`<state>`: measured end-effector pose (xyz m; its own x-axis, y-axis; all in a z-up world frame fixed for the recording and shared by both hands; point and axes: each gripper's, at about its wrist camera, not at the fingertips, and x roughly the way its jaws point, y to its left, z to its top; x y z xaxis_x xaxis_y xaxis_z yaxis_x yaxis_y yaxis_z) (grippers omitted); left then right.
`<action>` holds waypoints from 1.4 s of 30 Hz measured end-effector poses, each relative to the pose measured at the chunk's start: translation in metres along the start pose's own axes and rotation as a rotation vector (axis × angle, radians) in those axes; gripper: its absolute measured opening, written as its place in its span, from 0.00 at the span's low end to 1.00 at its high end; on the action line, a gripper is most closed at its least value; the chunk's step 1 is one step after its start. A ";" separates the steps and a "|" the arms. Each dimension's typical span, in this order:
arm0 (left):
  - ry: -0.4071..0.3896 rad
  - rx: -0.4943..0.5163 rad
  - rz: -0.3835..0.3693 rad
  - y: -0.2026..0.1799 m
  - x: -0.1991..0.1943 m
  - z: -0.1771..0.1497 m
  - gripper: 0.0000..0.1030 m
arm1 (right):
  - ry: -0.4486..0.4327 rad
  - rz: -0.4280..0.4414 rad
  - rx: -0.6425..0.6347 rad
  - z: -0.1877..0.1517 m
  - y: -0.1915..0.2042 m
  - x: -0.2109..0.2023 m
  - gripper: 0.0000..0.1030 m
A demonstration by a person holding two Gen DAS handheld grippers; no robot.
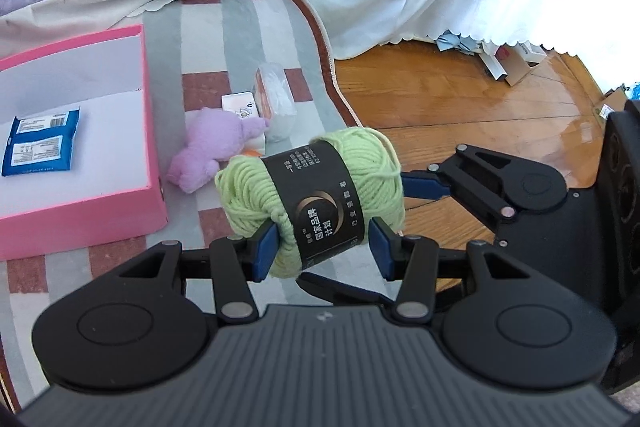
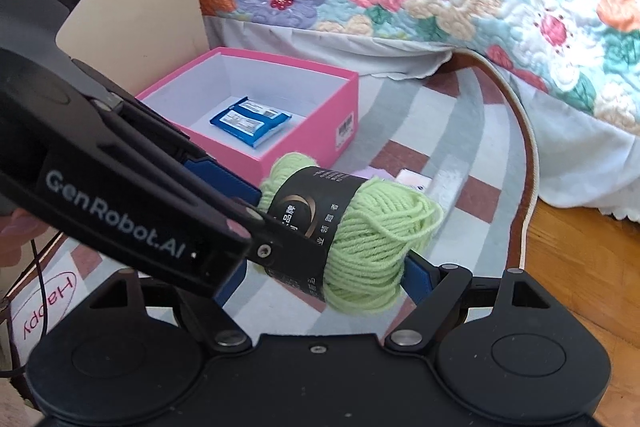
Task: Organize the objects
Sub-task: 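Lift the yarn skein with the left tool and carry it over the pink box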
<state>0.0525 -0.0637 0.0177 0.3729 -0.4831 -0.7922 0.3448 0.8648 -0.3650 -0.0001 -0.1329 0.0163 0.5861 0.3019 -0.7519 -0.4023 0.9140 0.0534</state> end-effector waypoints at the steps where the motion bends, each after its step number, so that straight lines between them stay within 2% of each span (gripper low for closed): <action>1: 0.005 -0.015 -0.005 0.003 -0.002 -0.001 0.45 | 0.008 -0.008 -0.011 0.002 0.003 0.001 0.83; 9: -0.011 -0.065 0.014 0.020 -0.021 -0.009 0.45 | 0.006 -0.010 -0.097 0.015 0.026 -0.001 0.79; 12: -0.019 -0.067 0.020 0.022 -0.029 -0.012 0.45 | 0.029 -0.015 -0.124 0.020 0.034 -0.001 0.78; 17: -0.026 -0.077 0.032 0.028 -0.039 -0.017 0.45 | 0.040 0.015 -0.164 0.028 0.043 -0.006 0.78; 31: -0.110 -0.135 0.072 0.057 -0.075 -0.022 0.45 | 0.003 0.044 -0.300 0.055 0.070 -0.010 0.73; 37: -0.147 -0.150 0.115 0.075 -0.092 -0.019 0.45 | -0.036 0.087 -0.337 0.075 0.074 -0.005 0.66; 42: -0.170 -0.127 0.191 0.091 -0.111 -0.009 0.45 | -0.047 0.131 -0.351 0.098 0.080 0.005 0.61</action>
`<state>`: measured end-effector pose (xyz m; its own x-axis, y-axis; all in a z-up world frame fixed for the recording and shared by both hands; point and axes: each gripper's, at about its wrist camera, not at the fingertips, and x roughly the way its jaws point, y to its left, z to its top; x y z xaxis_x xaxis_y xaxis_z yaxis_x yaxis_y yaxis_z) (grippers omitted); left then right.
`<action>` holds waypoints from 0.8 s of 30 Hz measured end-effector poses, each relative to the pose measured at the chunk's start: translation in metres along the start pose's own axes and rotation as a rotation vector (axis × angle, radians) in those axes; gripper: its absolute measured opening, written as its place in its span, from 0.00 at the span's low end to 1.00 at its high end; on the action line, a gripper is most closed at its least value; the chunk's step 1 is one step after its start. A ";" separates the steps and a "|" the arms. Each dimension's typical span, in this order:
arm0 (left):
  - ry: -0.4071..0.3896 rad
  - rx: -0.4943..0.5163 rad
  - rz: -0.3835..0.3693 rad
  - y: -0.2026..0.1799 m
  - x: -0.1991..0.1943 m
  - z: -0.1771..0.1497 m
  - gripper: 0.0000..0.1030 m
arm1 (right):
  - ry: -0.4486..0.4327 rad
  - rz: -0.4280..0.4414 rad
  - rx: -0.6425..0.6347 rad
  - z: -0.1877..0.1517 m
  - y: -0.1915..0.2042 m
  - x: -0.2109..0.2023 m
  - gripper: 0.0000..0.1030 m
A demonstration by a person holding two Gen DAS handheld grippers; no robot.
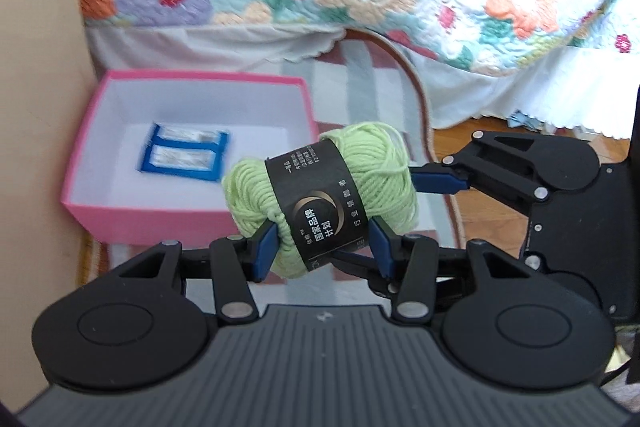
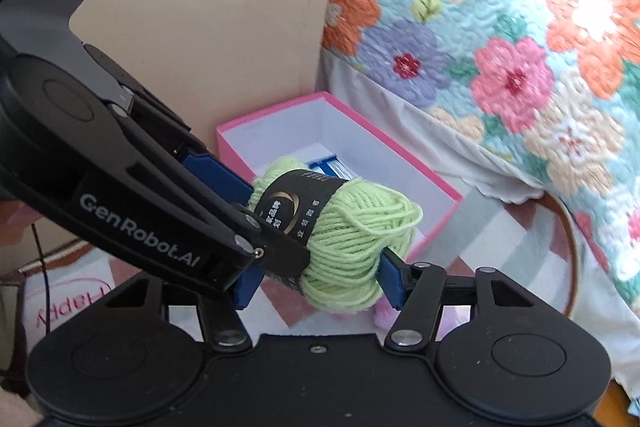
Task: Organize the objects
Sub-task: 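Lift the yarn skein with the left tool and carry it over the pink box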
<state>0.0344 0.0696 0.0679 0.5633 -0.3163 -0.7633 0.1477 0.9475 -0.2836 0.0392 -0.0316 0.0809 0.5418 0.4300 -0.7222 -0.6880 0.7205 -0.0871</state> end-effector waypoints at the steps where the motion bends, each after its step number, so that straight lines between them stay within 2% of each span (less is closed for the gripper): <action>1: -0.010 0.006 0.012 0.003 -0.002 0.004 0.45 | -0.008 0.008 0.007 0.004 -0.002 0.002 0.60; 6: -0.044 0.001 0.047 0.020 -0.013 0.021 0.45 | -0.055 0.060 0.063 0.023 -0.015 0.012 0.58; 13: -0.047 0.014 0.094 0.039 -0.011 0.045 0.45 | -0.092 0.146 0.157 0.038 -0.040 0.035 0.57; 24: 0.017 -0.002 0.187 0.079 0.049 0.066 0.45 | -0.141 0.205 0.327 0.033 -0.056 0.111 0.55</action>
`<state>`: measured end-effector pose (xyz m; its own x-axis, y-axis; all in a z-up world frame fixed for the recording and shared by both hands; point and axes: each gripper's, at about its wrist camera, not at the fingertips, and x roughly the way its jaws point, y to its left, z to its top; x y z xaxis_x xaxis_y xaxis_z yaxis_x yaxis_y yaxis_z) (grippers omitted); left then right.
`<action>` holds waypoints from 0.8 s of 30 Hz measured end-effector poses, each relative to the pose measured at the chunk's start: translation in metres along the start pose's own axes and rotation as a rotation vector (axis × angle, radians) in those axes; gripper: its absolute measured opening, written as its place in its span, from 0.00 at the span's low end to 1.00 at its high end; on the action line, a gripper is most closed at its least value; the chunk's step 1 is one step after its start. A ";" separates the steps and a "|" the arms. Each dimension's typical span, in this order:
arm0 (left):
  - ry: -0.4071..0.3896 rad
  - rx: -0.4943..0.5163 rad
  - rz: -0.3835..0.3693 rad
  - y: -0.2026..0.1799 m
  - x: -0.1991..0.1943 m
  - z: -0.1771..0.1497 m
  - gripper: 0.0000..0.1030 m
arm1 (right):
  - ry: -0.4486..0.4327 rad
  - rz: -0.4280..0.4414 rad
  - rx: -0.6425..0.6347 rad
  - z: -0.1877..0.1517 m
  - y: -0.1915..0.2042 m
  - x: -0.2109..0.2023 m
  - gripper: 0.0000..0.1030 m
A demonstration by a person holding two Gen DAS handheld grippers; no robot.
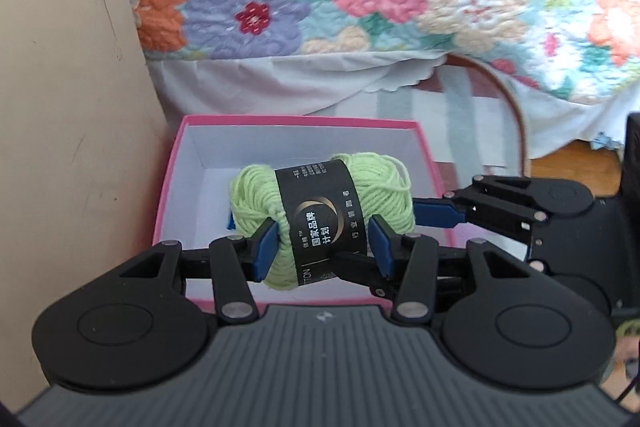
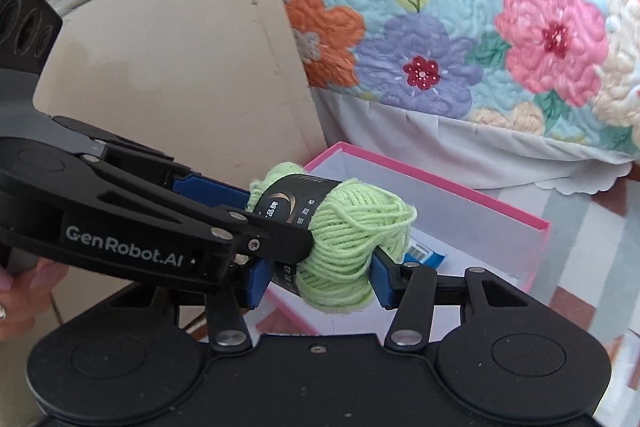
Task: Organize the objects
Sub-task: 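Lift the yarn skein with the left tool and carry it over the pink box, then lower the yarn skein into the pink box and open the left tool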
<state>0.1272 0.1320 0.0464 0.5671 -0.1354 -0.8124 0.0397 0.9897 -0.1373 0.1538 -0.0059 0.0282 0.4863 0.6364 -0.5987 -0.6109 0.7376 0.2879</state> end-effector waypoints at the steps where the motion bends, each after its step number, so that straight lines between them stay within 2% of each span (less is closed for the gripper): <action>1: 0.012 -0.004 0.003 0.002 0.006 0.002 0.45 | -0.001 0.008 0.032 -0.001 -0.005 0.007 0.55; 4: 0.059 0.006 0.012 0.004 0.026 0.006 0.45 | 0.018 0.031 0.114 -0.006 -0.016 0.020 0.55; 15: 0.152 0.020 0.030 0.009 0.071 -0.002 0.45 | 0.110 0.036 0.234 -0.023 -0.033 0.055 0.55; 24: 0.217 -0.034 0.094 0.018 0.111 -0.010 0.47 | 0.178 0.017 0.368 -0.036 -0.042 0.091 0.55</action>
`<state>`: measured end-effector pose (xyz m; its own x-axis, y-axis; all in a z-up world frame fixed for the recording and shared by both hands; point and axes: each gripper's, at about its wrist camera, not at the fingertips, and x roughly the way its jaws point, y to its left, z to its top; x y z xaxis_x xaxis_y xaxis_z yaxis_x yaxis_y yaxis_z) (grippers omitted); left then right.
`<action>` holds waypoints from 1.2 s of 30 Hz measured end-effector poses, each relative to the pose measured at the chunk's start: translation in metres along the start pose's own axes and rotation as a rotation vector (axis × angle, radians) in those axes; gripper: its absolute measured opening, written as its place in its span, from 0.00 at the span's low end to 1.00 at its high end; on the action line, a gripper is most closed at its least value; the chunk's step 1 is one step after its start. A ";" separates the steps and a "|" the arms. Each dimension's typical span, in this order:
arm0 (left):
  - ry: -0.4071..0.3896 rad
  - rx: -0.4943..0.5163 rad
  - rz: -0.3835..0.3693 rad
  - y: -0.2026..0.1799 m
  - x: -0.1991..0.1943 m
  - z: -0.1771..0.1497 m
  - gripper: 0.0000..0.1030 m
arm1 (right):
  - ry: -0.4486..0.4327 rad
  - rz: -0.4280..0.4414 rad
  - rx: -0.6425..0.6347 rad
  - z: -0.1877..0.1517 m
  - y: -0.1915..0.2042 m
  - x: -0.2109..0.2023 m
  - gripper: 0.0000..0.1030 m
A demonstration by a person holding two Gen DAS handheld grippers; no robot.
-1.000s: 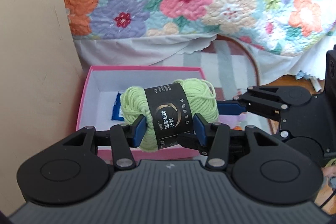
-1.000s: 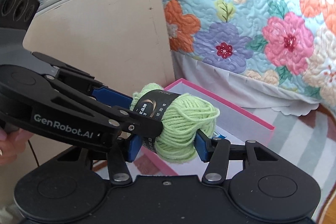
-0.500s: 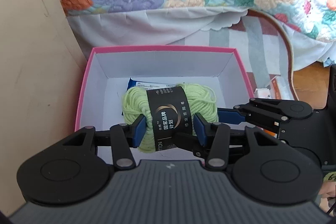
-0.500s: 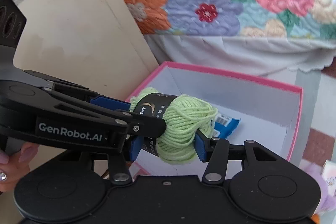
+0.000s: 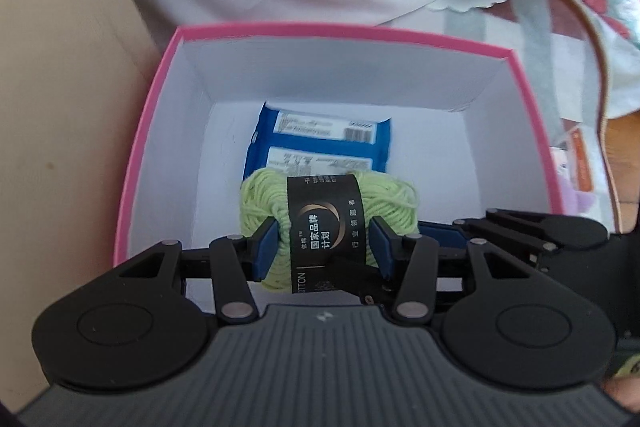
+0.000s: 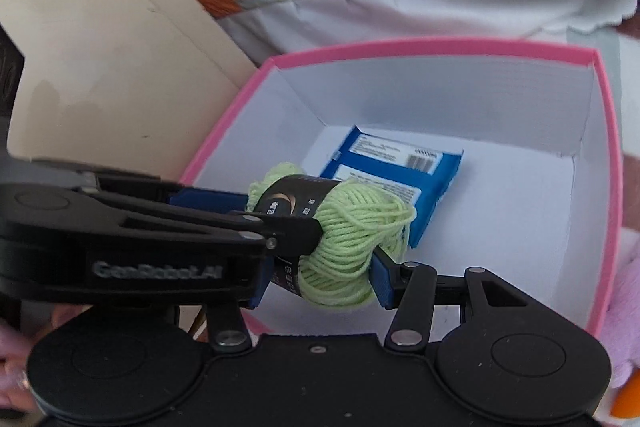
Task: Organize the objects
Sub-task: 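Lower the yarn skein into the pink box and open the left tool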
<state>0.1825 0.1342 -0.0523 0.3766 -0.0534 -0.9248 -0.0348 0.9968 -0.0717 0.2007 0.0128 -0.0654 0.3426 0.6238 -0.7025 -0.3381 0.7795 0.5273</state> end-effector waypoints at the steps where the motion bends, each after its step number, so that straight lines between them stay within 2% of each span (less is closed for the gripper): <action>1: 0.006 -0.004 0.008 0.000 0.003 -0.001 0.47 | 0.008 0.005 0.018 -0.001 -0.003 0.003 0.54; 4: 0.028 -0.005 0.032 0.003 0.010 -0.006 0.47 | 0.043 0.046 0.077 -0.006 -0.010 0.008 0.54; 9: 0.020 -0.032 0.046 0.005 0.014 -0.010 0.46 | 0.033 0.035 0.069 -0.007 -0.006 0.009 0.57; 14: -0.039 0.001 0.100 -0.006 0.018 -0.014 0.47 | 0.032 -0.005 0.002 -0.005 -0.002 0.007 0.57; 17: -0.054 0.021 0.112 -0.007 0.021 -0.015 0.48 | 0.022 -0.015 -0.043 -0.007 0.001 0.000 0.57; 21: -0.080 0.012 0.123 -0.008 0.023 -0.019 0.49 | 0.003 0.007 -0.030 -0.010 0.000 -0.019 0.60; 23: -0.092 0.012 0.131 -0.009 0.023 -0.021 0.50 | -0.021 -0.020 -0.065 -0.013 0.005 -0.027 0.63; 32: -0.108 -0.019 0.132 -0.009 -0.015 -0.021 0.52 | -0.054 -0.116 -0.237 -0.011 0.028 -0.064 0.63; 34: -0.115 -0.021 0.104 -0.011 -0.027 -0.022 0.54 | -0.056 -0.124 -0.271 -0.013 0.033 -0.072 0.63; 36: -0.119 -0.005 0.090 -0.015 -0.040 -0.025 0.61 | -0.051 -0.132 -0.294 -0.017 0.039 -0.083 0.63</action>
<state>0.1450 0.1202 -0.0236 0.4788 0.0439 -0.8768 -0.0778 0.9969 0.0074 0.1440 -0.0092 0.0052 0.4414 0.5266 -0.7265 -0.5238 0.8086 0.2679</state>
